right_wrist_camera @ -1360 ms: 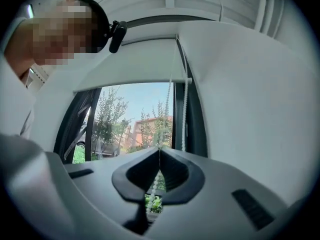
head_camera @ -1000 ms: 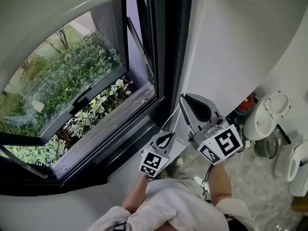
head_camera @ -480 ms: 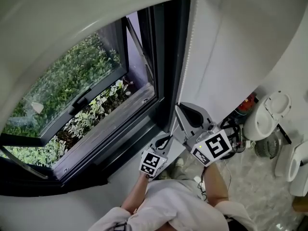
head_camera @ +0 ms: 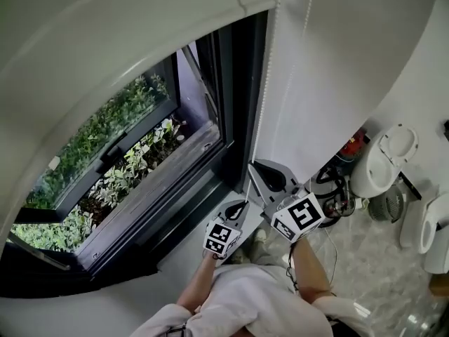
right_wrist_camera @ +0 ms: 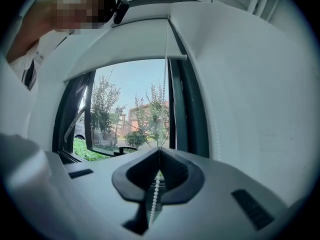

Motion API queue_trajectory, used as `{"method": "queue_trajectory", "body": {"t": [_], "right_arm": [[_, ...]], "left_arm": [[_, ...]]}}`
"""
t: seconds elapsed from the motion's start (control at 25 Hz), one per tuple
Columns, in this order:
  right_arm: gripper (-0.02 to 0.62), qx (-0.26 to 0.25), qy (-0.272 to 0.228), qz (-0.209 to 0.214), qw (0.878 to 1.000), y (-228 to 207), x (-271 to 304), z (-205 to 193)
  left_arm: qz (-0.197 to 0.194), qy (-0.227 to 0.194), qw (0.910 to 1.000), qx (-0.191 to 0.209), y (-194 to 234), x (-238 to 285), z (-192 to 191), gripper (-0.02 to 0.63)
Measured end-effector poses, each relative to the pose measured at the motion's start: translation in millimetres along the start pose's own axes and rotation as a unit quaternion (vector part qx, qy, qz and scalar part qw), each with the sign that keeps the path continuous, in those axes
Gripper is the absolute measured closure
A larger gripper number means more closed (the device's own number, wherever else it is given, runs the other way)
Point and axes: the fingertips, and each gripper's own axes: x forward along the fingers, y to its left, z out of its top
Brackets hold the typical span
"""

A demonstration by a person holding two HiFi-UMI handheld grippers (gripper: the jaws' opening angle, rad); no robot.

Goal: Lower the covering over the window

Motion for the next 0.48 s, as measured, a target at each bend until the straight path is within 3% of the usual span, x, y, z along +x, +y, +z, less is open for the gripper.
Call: {"method": "queue_trajectory", "body": {"t": [0.48], "right_arm": [[0.598,0.015,0.029,-0.011,0.999,6.9,-4.3,-33.3]], "left_arm": [[-0.017,0.025,0.9995,-0.012,0.5,2.2,-31.5,0.592]]}}
